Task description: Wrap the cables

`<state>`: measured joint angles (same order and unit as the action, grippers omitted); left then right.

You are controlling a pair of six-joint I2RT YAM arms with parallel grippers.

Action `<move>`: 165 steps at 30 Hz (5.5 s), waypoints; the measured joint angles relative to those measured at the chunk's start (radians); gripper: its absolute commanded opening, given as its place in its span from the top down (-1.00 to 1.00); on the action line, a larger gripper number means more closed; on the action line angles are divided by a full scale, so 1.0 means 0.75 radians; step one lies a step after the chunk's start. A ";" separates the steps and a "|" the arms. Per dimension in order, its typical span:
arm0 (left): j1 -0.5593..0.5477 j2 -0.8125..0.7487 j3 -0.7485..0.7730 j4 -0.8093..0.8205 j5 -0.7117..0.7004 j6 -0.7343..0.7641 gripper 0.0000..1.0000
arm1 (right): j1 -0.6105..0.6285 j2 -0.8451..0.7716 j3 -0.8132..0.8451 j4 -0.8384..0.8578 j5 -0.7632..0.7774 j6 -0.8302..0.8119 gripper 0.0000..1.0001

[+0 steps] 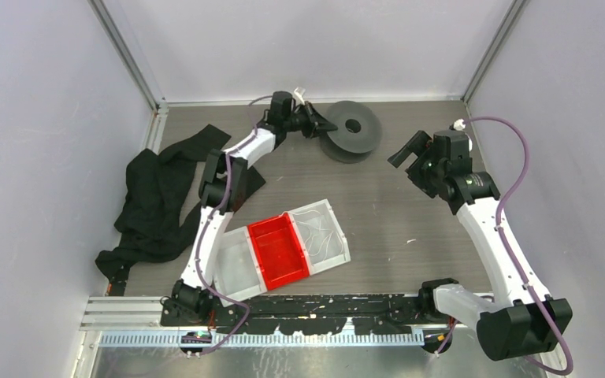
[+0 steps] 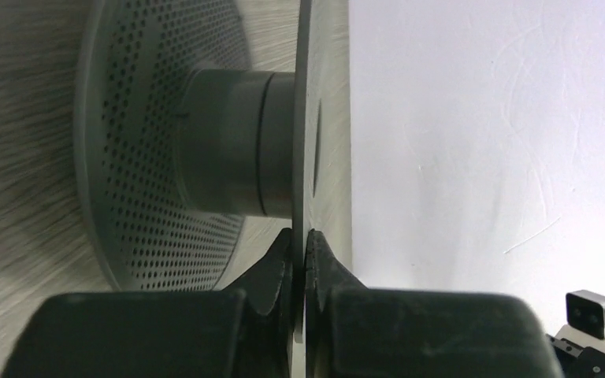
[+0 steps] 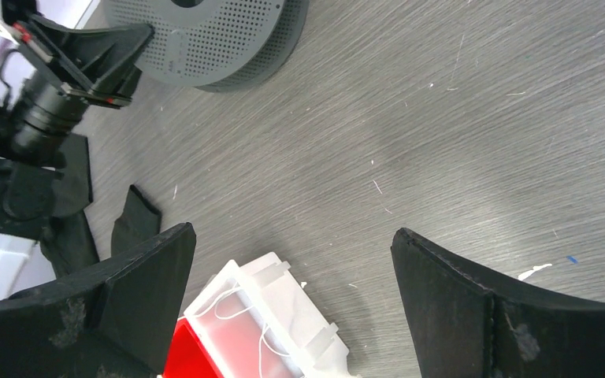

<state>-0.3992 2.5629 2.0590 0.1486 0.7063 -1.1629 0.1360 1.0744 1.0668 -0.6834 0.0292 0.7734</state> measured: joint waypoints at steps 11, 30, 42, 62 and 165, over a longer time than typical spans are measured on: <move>-0.003 -0.434 0.106 -0.881 -0.286 0.841 0.99 | 0.000 -0.011 -0.002 0.002 0.004 0.000 -0.99; -0.260 -1.320 -0.921 -0.963 -0.971 1.521 0.99 | 0.000 0.081 -0.034 0.099 -0.084 0.026 -0.99; -0.272 -1.369 -1.023 -0.862 -1.002 1.498 0.82 | 0.000 0.080 -0.047 0.112 -0.098 0.031 -0.99; -0.277 -1.434 -0.778 -1.060 -0.991 1.451 -0.03 | 0.131 0.027 -0.049 0.113 -0.166 -0.146 -0.99; -0.097 -1.479 -0.762 -1.081 -0.104 0.982 -0.40 | 1.065 -0.139 0.427 0.539 0.391 -1.092 0.99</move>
<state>-0.4717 1.4536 1.4876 -0.6624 0.6285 -0.4263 0.9344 0.9699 1.3872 -0.2790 0.3225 -0.0452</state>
